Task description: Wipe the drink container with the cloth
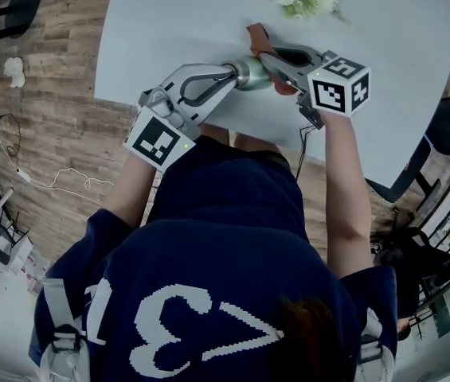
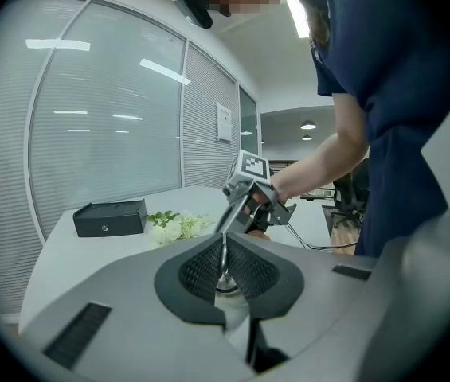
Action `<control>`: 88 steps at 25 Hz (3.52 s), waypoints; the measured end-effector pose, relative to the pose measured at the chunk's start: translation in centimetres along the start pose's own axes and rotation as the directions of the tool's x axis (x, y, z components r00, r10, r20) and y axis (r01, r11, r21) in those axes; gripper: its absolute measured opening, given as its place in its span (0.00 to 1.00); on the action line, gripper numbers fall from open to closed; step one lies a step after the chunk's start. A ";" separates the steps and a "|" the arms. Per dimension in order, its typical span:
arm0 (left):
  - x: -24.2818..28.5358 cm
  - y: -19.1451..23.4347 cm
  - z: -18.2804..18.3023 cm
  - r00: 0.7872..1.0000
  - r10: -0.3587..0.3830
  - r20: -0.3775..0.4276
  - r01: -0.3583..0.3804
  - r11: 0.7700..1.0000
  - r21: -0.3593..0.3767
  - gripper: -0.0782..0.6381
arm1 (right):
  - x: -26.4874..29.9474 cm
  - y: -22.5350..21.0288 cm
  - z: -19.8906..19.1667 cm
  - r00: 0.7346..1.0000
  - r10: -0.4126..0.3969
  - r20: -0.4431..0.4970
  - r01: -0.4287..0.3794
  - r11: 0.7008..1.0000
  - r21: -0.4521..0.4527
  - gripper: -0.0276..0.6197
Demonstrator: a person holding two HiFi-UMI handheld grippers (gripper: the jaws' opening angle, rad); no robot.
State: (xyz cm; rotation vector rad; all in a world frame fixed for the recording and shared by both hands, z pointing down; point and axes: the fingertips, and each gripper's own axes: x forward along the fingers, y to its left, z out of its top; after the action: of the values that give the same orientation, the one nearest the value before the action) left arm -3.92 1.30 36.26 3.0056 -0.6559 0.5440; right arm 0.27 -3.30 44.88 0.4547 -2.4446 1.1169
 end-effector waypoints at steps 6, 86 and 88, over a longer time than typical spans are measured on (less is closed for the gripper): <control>0.1 0.4 -0.4 1.000 0.019 -0.023 -0.020 1.000 -0.020 0.15 | 0.8 7.8 5.1 0.982 0.171 0.082 -0.161 0.980 -0.116 0.13; 2.0 7.0 -1.8 0.972 0.204 -0.117 -0.228 0.695 -0.682 0.15 | -1.1 7.3 1.6 0.858 -0.274 0.434 0.434 0.838 -0.329 0.13; 2.0 7.1 -1.8 0.972 0.204 -0.117 -0.228 0.696 -0.681 0.15 | -1.7 6.2 -0.2 0.856 -0.309 0.416 0.450 0.841 -0.301 0.13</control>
State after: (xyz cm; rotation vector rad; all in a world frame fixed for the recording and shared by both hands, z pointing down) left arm -5.66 -5.79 38.24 2.2161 -0.9607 0.2560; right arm -1.01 0.92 40.20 1.0368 -2.6142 0.3848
